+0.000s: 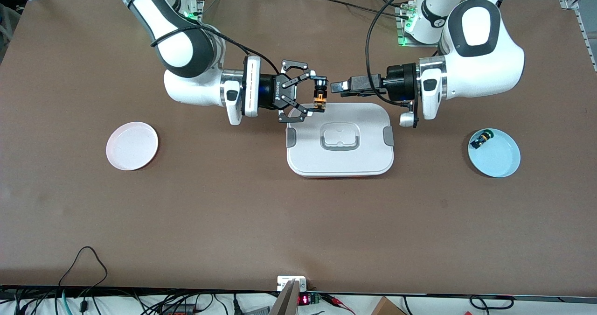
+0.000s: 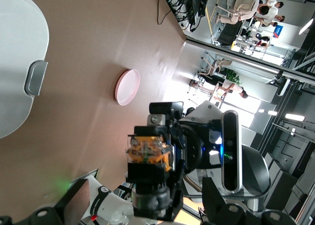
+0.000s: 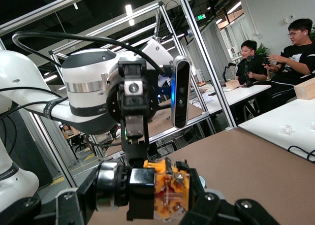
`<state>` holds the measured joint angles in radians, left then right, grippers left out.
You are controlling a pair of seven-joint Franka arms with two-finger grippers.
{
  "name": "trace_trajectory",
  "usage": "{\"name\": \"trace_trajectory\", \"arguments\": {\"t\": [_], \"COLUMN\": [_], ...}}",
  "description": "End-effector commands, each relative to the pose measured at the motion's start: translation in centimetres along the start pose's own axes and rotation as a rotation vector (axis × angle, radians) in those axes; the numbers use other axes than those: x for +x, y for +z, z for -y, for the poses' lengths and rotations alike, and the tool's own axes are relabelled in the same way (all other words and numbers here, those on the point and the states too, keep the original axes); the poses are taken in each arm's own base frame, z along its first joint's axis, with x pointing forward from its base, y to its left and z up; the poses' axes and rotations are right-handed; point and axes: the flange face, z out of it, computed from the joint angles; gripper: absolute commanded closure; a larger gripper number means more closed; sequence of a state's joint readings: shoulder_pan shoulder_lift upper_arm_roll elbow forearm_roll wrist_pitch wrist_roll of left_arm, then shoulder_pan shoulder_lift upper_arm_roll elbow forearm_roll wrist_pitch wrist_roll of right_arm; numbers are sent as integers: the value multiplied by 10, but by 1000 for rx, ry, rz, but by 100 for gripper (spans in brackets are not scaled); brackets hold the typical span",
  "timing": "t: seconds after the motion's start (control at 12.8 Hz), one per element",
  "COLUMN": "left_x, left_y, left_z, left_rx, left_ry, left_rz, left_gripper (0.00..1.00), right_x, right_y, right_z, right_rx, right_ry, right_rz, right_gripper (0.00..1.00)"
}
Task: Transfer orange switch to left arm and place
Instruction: 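Bring the left gripper to the switch held by the right gripper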
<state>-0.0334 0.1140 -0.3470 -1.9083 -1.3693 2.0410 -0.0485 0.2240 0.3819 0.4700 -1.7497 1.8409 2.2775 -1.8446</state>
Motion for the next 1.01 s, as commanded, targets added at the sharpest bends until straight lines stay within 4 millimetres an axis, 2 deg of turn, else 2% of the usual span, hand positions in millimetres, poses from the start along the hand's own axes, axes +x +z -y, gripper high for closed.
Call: {"name": "trace_trajectory", "arguments": {"t": [0.0, 0.16, 0.39, 0.7, 0.94], "left_x": [3, 3, 1, 1, 1], "left_y": [15, 21, 23, 22, 22], "left_z": [7, 8, 6, 6, 6], "left_rx": [-46, -80, -83, -84, -82], "left_ry": [6, 15, 36, 37, 40], "left_rz": [10, 12, 16, 22, 21], "left_gripper": [1, 17, 52, 74, 77], "right_x": [7, 10, 13, 12, 13], "right_y": [15, 21, 27, 27, 27], "right_z": [1, 4, 5, 4, 4], "right_rx": [-5, -21, -32, -33, -33], "right_ry": [1, 17, 15, 16, 15], "right_rz": [-27, -46, -47, -47, -47], "right_gripper": [100, 100, 100, 100, 98]}}
